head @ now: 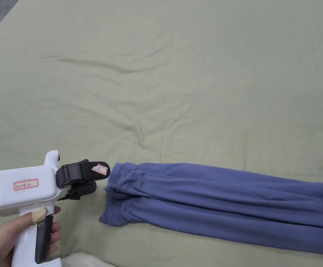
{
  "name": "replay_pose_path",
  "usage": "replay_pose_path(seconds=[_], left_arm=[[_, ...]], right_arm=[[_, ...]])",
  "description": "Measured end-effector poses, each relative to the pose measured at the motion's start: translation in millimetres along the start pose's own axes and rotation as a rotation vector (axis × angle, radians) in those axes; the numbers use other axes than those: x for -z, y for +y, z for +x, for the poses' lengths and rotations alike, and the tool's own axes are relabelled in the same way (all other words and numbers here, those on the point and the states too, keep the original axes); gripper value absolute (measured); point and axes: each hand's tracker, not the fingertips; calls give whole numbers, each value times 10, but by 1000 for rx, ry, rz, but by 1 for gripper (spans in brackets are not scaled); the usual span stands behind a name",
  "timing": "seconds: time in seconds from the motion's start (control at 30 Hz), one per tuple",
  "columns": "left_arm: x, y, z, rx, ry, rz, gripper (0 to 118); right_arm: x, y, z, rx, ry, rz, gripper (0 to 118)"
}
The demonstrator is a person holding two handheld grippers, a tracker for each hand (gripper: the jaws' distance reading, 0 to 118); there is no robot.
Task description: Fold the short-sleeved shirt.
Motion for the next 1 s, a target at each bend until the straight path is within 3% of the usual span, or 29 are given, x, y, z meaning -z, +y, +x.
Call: replay_pose_path(seconds=[0.07,0.1,0.2,0.43,0.47,0.5,0.53,0.6,0.67,0.8,0.87,1.0], left_arm=[[149,27,-143,-54,-4,-69,118],[222,17,-158,-48,-35,-93,118],[380,88,-38,25,-160,-84,118],[868,0,93,-1,-280,-178,118],[898,-28,117,-26,-328,-192,111],[926,-78,138,-55,-356,-200,20],[981,-109,169,-16,-256,-200,9],[927,-220,193,-37,-149,-163,9],[794,-229,181,-105,-238,-95,9],[306,-37,131,-112,-157,26,9],[136,47,156,-84,-158,16,9],[-267,265,99,-104,-83,101,9]], right_arm=[[107,0,-169,-13,0,-8,4],[-45,15,-51,-6,36,-1,4],[44,24,-203,-12,55,-18,4],[-2,21,-216,-43,102,-35,4],[1,22,-239,-44,101,-37,4],[-35,4,-142,-44,102,-36,4],[-40,1,-151,-46,95,-36,4],[-51,-1,-184,-71,31,-38,4],[-46,-21,-222,-103,-52,-32,4],[-12,-52,-567,-245,-268,-13,4],[6,-77,-714,-293,-291,-9,4],[131,-118,-973,-287,-244,1,4]])
